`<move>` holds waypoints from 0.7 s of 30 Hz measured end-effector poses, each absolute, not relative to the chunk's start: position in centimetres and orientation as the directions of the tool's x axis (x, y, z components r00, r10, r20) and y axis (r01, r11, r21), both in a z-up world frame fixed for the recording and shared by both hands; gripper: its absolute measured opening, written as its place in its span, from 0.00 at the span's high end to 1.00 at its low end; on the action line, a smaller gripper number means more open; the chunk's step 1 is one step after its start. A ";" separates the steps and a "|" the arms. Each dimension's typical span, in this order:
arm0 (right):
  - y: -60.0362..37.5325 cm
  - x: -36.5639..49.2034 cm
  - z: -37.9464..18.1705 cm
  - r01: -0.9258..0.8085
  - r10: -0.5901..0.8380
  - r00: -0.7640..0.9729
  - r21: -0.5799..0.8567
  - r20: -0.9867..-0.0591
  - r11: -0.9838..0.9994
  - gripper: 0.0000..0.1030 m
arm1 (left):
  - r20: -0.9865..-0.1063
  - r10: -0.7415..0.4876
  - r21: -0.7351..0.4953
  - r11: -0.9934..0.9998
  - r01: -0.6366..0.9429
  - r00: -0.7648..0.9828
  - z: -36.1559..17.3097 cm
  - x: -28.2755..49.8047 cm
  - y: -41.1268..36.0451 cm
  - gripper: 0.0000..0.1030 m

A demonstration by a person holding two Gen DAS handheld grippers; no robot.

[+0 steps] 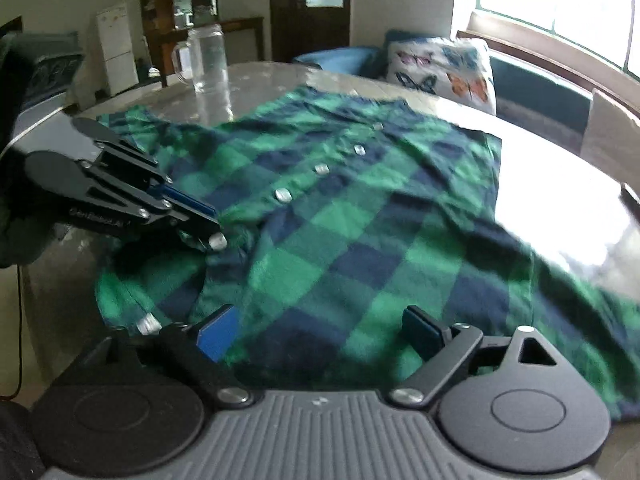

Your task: Fold clothes

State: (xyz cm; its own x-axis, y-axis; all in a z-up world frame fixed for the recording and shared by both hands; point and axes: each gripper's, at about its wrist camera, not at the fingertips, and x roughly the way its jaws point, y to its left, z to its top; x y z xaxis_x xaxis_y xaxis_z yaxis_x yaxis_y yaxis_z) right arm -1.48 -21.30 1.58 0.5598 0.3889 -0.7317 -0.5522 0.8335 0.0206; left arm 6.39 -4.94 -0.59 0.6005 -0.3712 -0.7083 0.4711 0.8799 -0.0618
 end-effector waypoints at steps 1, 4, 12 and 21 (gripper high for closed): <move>-21.6 -1.7 1.5 -0.548 0.390 0.557 0.028 -0.733 0.836 0.13 | -0.712 -0.369 -0.058 0.879 0.473 0.598 -0.5 6.3 -4.9 0.84; -22.7 -2.1 2.0 -0.528 0.390 0.572 0.040 -0.721 0.848 0.13 | -0.705 -0.372 -0.049 0.875 0.482 0.603 0.4 6.1 -4.8 0.83; -27.7 -0.5 1.8 -0.375 0.309 0.629 0.070 -0.713 0.925 0.18 | -0.669 -0.438 -0.065 0.840 0.539 0.601 1.7 7.0 -8.2 0.76; -34.8 0.9 1.2 -0.175 0.168 0.673 0.066 -0.720 0.982 0.19 | -0.706 -0.485 -0.085 0.781 0.619 0.515 -0.6 6.5 -12.1 0.76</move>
State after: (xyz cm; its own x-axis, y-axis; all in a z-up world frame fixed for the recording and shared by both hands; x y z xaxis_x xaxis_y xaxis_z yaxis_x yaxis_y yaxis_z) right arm 0.85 -34.79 1.24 0.6729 0.1683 -0.7203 -0.1753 0.9823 0.0657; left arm 6.52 -12.10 -0.59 0.5153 -0.4854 -0.7063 0.6189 0.7809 -0.0851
